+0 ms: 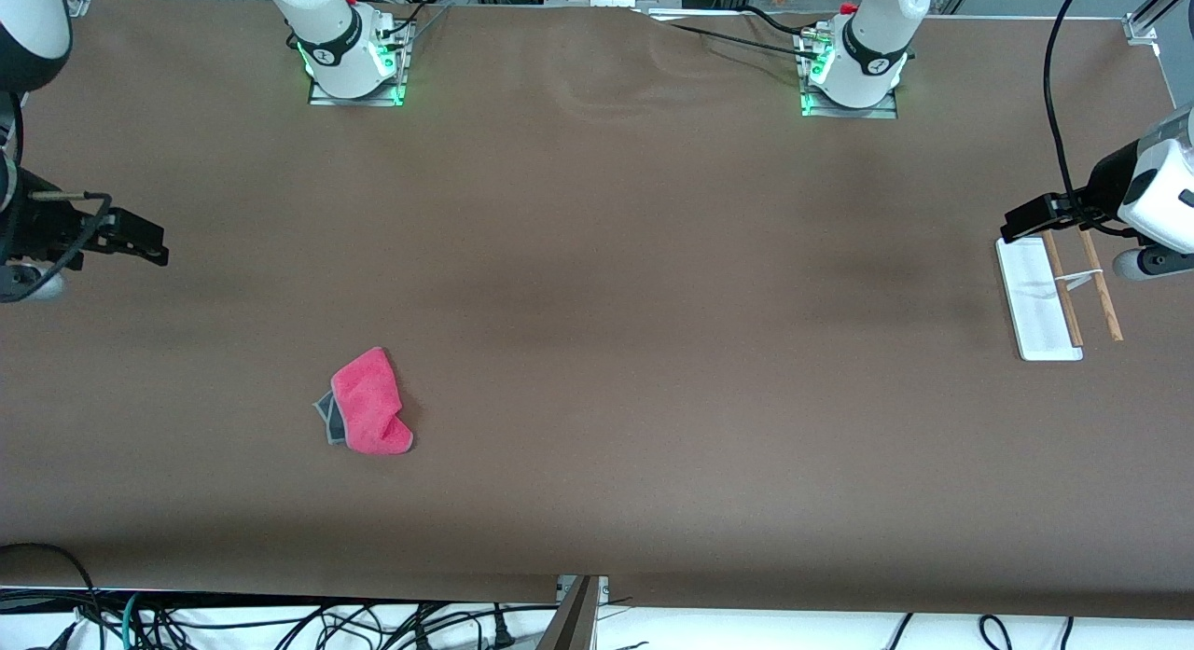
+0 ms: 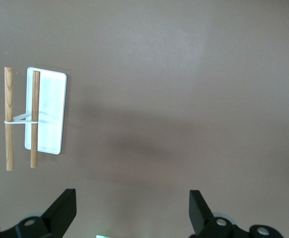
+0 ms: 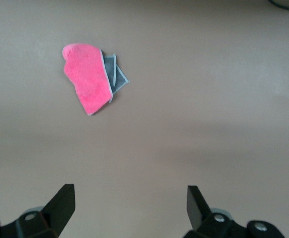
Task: Pass towel and hang on rack
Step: 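Reach the right gripper down to the pink towel and grasp it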
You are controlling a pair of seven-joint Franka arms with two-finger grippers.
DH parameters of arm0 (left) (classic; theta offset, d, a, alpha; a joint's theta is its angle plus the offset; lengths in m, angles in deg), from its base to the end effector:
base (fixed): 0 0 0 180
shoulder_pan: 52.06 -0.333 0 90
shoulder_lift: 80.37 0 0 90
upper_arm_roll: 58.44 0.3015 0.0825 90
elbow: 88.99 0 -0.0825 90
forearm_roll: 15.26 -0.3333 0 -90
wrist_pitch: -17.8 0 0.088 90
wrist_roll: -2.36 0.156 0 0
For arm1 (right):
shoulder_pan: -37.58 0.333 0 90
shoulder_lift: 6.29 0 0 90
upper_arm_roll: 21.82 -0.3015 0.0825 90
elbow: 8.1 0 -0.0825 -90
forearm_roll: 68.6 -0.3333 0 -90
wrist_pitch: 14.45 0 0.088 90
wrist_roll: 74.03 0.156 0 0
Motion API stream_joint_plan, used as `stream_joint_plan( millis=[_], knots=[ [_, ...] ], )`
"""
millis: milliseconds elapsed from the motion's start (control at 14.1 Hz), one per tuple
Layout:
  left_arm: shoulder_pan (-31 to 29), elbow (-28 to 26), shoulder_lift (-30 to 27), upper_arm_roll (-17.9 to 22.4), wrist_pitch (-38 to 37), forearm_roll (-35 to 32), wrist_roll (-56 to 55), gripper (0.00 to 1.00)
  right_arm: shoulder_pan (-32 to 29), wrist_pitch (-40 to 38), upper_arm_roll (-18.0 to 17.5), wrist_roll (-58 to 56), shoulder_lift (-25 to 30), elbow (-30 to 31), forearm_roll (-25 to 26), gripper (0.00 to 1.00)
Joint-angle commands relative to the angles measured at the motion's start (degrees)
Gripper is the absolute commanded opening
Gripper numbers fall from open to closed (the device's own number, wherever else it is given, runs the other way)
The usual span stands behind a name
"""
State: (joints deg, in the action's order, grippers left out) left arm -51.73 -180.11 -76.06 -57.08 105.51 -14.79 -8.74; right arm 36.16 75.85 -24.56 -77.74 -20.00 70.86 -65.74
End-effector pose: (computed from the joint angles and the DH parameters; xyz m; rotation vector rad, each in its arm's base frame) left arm 0.5107 0.0075 0.5116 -3.1115 -0.3310 0.2112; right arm 0.5699 0.0025 0.5140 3.1002 0.1364 -0.0650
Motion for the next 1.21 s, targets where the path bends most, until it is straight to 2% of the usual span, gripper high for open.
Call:
stream_joint_plan(
  millis=[0, 213, 854, 1139],
  knots=[
    [-0.25, 1.73, 0.79, -0.13, -1.32, -0.73, 1.17, 1.00, 0.10, 3.02, -0.16, -0.78, -3.07, -0.30, -0.84, 1.00],
    [-0.25, 1.64, 0.79, -0.13, -1.40, -0.73, 1.09, 1.00, 0.63, 6.71, -0.25, -0.78, -8.08, -0.21, -0.93, 1.00],
    [-0.16, 2.26, 1.41, -0.21, -1.40, -0.99, 1.17, 1.00, 5.91, 27.71, -0.16, -0.16, -24.07, -0.21, -0.76, 1.00],
    [-0.25, 2.69, 1.41, -0.13, -0.27, -0.20, 1.17, 1.00, 6.08, 29.75, -0.25, -0.60, -30.23, -0.12, -0.67, 1.00]
  ],
)
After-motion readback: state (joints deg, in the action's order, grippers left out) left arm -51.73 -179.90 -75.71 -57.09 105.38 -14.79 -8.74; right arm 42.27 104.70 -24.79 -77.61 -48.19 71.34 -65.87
